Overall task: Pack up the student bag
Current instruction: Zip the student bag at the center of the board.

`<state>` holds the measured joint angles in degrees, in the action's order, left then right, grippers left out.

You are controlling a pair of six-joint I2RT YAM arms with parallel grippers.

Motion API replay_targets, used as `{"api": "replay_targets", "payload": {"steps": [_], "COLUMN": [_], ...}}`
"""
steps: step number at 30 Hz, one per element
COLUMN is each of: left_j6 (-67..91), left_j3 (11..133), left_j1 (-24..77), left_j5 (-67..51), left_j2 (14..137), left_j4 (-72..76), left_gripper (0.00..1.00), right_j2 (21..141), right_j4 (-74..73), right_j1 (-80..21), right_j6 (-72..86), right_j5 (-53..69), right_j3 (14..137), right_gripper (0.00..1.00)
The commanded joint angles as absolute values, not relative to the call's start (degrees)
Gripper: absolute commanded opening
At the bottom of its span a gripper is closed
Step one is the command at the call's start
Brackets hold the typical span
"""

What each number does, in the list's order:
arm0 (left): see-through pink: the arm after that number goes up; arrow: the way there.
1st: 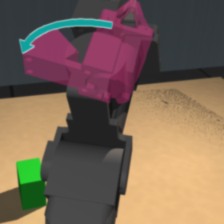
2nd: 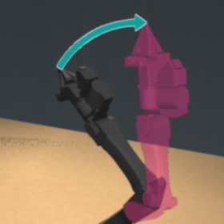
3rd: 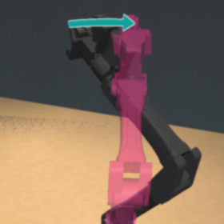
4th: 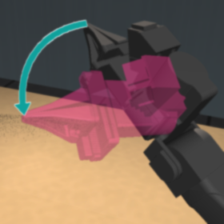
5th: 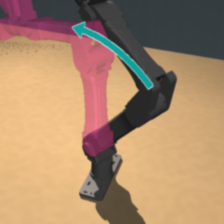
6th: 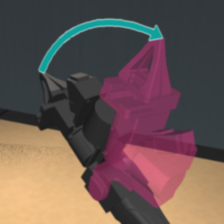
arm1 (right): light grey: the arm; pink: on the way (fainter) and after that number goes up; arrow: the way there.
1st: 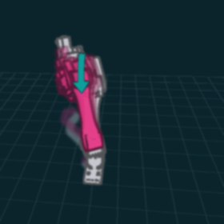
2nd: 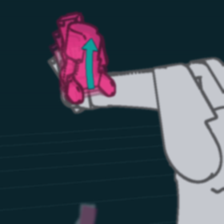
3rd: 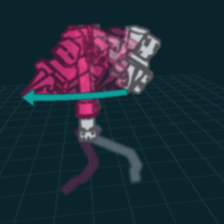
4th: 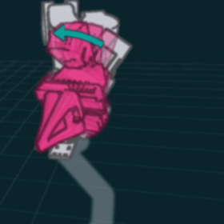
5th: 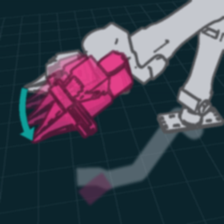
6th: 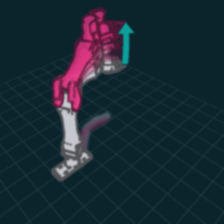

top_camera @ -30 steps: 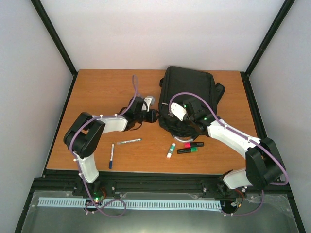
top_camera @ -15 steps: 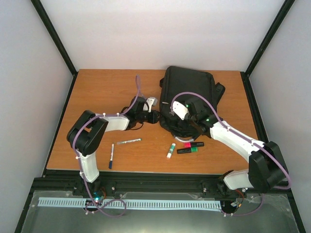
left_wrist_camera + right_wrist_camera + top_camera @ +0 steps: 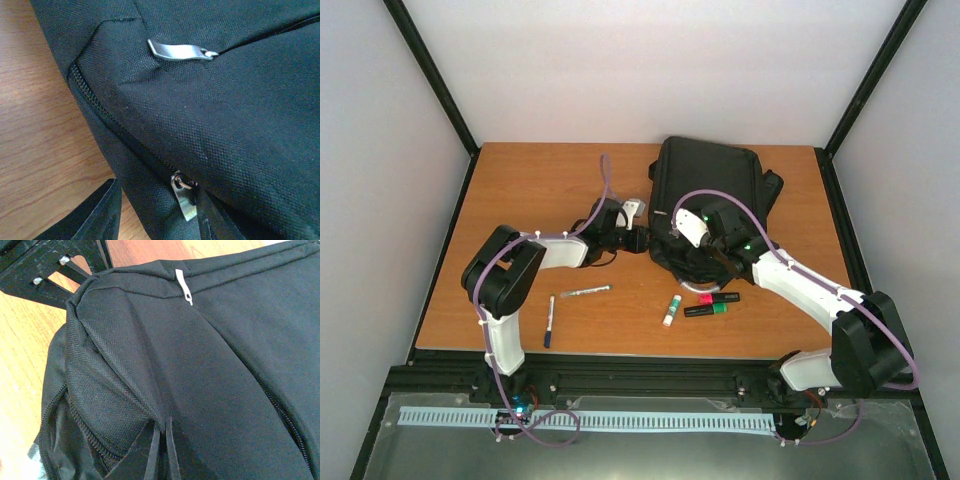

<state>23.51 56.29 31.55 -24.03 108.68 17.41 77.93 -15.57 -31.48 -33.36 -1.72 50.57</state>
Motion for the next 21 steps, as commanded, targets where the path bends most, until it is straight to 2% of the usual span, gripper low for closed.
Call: {"api": "replay_targets", "payload": {"steps": [1, 9, 21], "left_j6": [21.88, 20.92, 22.49], "left_j3": [57.49, 55.05, 57.84], "left_j1": [31.72, 31.95, 32.04], "left_j5": [-20.72, -24.98, -28.65], "left_j2": [106.25, 104.54, 109.02], "left_j4": [19.58, 24.66, 24.79], "left_gripper": [0.42, 0.26, 0.21], "right_j2": [77.19, 77.44, 77.51], "right_j4": [-13.45, -13.45, -13.57], "right_j1": [-30.74, -30.68, -30.52], "right_j6": [-32.55, -32.47, -32.47], "right_j5": [-2.55, -2.66, -2.68], "right_j3": [50.46, 50.45, 50.45], "right_gripper": [0.03, 0.03, 0.03]}}
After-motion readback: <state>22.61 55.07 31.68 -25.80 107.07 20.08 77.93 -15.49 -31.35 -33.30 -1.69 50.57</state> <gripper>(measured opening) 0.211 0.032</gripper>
